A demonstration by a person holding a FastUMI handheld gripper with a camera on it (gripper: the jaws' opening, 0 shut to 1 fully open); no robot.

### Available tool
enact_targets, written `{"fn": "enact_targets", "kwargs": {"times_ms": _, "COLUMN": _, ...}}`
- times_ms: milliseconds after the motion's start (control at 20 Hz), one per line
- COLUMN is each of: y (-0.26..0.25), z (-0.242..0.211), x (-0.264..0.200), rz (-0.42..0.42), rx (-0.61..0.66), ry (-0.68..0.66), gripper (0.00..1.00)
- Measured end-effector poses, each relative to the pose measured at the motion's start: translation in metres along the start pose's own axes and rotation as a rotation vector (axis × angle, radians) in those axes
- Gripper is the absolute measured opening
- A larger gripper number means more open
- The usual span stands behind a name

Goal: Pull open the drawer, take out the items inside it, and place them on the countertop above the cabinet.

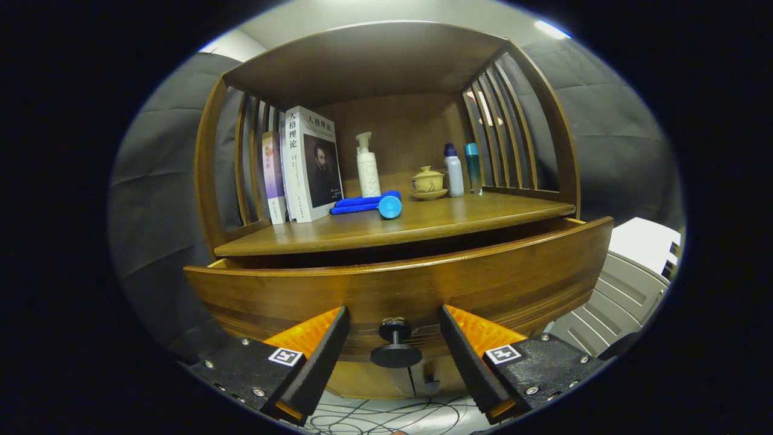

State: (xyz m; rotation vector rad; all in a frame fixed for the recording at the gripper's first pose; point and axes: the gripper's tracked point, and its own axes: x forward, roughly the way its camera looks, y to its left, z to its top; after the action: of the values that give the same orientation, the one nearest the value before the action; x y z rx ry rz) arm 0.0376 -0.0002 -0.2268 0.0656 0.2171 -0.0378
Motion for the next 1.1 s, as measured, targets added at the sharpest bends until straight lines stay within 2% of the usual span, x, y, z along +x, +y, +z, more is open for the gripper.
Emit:
{"fn": "enact_targets", "kwargs": {"times_ms": 500, "y": -0.004, "z": 0.009, "x": 0.050, "rz": 0.003, "rx": -0.001, "ry": -0.006, "gripper": 0.94}}
{"fn": "enact_targets", "kwargs": {"times_ms": 850, "y": -0.003, "z": 0.009, "x": 0.047, "rz": 0.005, "rx": 0.010, "ry": -0.013, "gripper": 0.94}}
{"fn": "enact_targets", "kwargs": {"times_ms": 1100, "y": -0.017, "z": 0.050, "x": 0.022, "rz": 0.015, "rx": 0.003, "ry": -0.074, "gripper": 0.94}}
